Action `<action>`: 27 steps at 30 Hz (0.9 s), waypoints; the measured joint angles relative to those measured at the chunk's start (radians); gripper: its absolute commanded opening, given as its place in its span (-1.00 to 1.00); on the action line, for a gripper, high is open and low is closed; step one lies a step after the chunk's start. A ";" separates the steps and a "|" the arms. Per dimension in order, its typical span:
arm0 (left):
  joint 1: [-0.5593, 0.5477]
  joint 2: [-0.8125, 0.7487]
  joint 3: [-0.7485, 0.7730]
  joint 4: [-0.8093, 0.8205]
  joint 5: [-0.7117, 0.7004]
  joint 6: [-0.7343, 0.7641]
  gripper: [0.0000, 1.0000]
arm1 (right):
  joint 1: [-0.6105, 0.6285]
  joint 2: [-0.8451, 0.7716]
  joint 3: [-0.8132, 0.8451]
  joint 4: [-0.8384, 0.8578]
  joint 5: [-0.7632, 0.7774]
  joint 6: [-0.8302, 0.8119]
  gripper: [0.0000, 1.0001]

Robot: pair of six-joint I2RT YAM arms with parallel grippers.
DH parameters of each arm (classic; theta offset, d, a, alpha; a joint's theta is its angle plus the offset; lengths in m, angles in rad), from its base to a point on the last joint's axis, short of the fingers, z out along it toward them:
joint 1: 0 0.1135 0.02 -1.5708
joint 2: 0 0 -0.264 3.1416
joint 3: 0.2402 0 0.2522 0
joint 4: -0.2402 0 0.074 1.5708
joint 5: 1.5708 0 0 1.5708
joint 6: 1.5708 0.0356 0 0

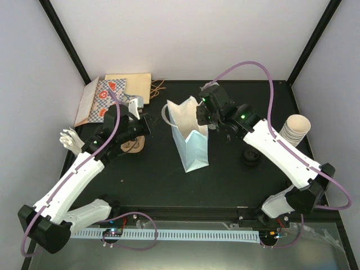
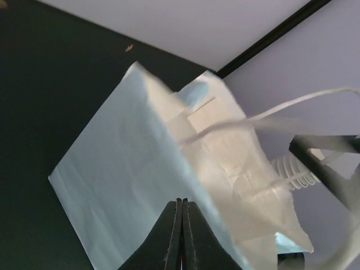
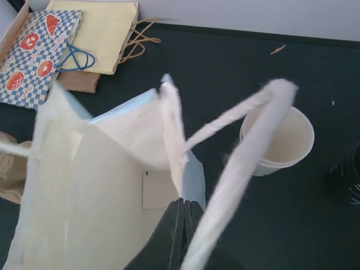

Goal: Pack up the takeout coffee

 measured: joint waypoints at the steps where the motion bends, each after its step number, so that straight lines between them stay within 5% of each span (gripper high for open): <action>1: 0.000 0.005 0.013 0.001 -0.006 0.003 -0.97 | -0.004 0.004 0.007 0.000 0.001 -0.002 -0.98; 20: 0.027 0.181 0.140 0.047 -0.006 0.045 -0.97 | -0.073 0.089 0.080 -0.002 0.002 -0.051 -0.93; 27: 0.045 0.207 0.188 0.054 0.019 0.055 -0.78 | -0.079 0.093 0.112 -0.008 0.004 -0.069 -0.64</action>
